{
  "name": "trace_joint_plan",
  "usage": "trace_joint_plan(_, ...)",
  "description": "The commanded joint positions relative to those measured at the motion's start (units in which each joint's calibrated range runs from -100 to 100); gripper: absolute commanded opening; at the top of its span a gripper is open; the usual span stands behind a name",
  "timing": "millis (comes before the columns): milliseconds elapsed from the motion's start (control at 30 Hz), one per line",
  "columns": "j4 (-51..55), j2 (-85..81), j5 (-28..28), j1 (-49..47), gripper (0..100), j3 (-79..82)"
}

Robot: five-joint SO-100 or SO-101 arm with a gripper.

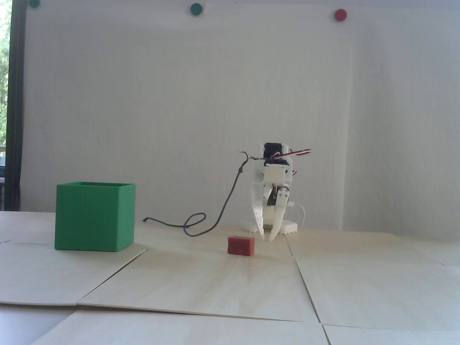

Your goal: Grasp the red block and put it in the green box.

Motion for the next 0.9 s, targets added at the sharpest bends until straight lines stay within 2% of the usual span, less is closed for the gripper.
trace_joint_plan(0, 1.2, -0.2, 0.1, -1.7, 2, 0.7)
trace_joint_plan(133, -1.0, -0.4, -0.2, -6.6, 2, 0.7)
trace_joint_plan(233, -13.4, -0.4, -1.6, -6.2, 2, 0.6)
trace_joint_plan(333, -19.1, 0.4, -3.6, -6.4, 2, -0.8)
trace_joint_plan(567, -7.0, 6.4, -4.9, -10.8, 2, -21.7)
trace_joint_plan(733, -6.3, 25.8, -8.2, -13.4, 2, -41.1)
trace_joint_plan(867, -6.2, 48.0, -8.6, -10.3, 2, -61.4)
